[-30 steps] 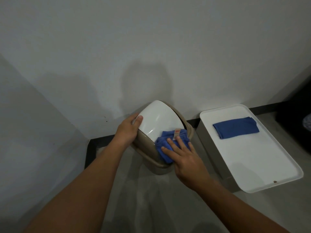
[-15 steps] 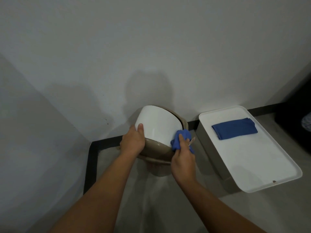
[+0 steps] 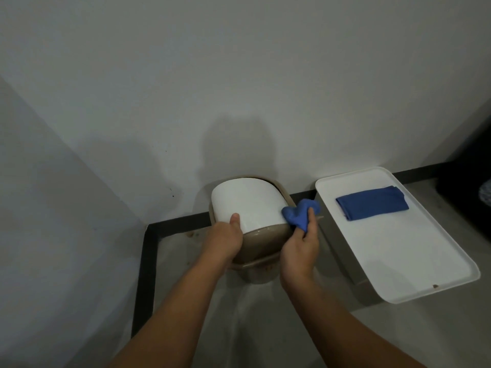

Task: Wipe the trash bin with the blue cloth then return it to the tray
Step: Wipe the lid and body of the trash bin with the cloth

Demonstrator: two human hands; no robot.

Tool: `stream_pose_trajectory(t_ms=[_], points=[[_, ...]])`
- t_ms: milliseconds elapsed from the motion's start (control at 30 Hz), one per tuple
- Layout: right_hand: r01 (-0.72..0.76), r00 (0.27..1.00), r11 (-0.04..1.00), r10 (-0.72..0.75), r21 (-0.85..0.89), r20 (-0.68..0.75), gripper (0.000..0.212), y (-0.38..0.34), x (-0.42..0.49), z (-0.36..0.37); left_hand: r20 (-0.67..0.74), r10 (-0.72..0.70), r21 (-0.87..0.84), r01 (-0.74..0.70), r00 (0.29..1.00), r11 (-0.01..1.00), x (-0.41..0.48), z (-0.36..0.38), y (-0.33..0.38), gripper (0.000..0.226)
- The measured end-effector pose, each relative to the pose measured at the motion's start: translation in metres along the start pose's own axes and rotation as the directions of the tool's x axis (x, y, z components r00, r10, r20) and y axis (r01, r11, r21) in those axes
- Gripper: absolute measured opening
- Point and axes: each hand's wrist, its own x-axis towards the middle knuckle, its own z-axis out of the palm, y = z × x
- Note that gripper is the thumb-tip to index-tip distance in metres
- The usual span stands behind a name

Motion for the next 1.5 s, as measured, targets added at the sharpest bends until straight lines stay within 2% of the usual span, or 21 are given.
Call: stream_pose_trajectory(t_ms=[67,167,300,333,400,467,500,567,633,667,800,1100,1267,1333,1433,1500], points=[[0.026,1.0,1.0,-0.026,-0.017,-0.016,0.045,0.004,-0.006,0.002,0.018,-0.022,-0.059,0.023,1.0,0.998,-0.001,0.004,0.004,0.064],[0.021,1.0,1.0,-0.021,-0.013,-0.023,0.045,0.008,-0.011,0.006,0.062,0.002,-0.053,0.001,0.998,0.999,-0.012,0.017,0.007,0.063],[0.005,0.998,0.998,-0.001,0.066,-0.065,0.043,0.002,-0.003,-0.001,0.19,0.002,-0.065,0.011,0.982,0.998,-0.02,0.02,0.001,0.062],[0.023,0.996,0.995,-0.014,0.101,-0.091,0.043,-0.003,0.003,-0.006,0.161,0.01,-0.064,0.0,0.987,0.998,-0.015,0.011,-0.001,0.065],[0.068,0.988,0.989,-0.048,0.135,-0.147,0.042,-0.017,0.022,-0.014,-0.03,0.082,0.0,-0.082,0.996,0.997,0.007,-0.012,-0.003,0.072],[0.076,0.987,0.99,-0.058,0.118,-0.148,0.042,-0.029,0.041,-0.016,-0.162,0.216,0.023,-0.215,0.963,0.976,0.031,-0.033,0.001,0.085],[0.063,0.991,0.992,-0.049,0.108,-0.127,0.043,-0.034,0.048,-0.014,-0.134,0.303,0.015,-0.304,0.943,0.953,0.04,-0.04,0.005,0.093],[0.035,0.997,0.994,-0.028,0.102,-0.075,0.043,-0.036,0.054,-0.009,0.073,0.459,0.068,-0.463,0.886,0.884,0.055,-0.045,0.016,0.112],[0.015,1.0,0.994,-0.012,0.106,-0.027,0.043,-0.032,0.054,-0.006,0.299,0.478,0.177,-0.54,0.826,0.822,0.068,-0.046,0.019,0.126],[0.003,1.0,0.994,-0.002,0.109,-0.012,0.043,-0.028,0.054,-0.006,0.351,0.462,0.225,-0.553,0.814,0.802,0.072,-0.047,0.018,0.129],[0.005,1.0,0.996,-0.003,0.084,-0.03,0.042,-0.014,0.047,-0.01,0.326,0.482,0.274,-0.569,0.813,0.775,0.078,-0.044,0.005,0.135],[-0.049,0.999,0.998,0.05,-0.028,0.007,0.04,0.009,-0.007,-0.002,0.158,0.455,0.25,-0.481,0.876,0.84,0.055,-0.03,-0.011,0.136],[-0.046,0.997,0.999,0.047,-0.012,0.066,0.039,0.019,-0.038,-0.005,0.109,0.431,0.236,-0.445,0.896,0.864,0.044,-0.026,-0.012,0.136],[-0.088,0.991,0.996,0.088,-0.007,0.098,0.039,0.017,-0.041,-0.011,0.068,0.416,0.226,-0.42,0.907,0.879,0.037,-0.021,-0.013,0.136],[-0.22,0.975,0.975,0.218,0.034,0.045,0.035,-0.001,-0.009,-0.03,-0.032,0.35,0.206,-0.337,0.936,0.919,0.023,-0.003,-0.008,0.133],[-0.151,0.987,0.984,0.155,0.094,-0.035,0.034,-0.019,0.018,-0.047,-0.096,0.317,0.197,-0.294,0.944,0.935,0.013,0.013,-0.003,0.121]])
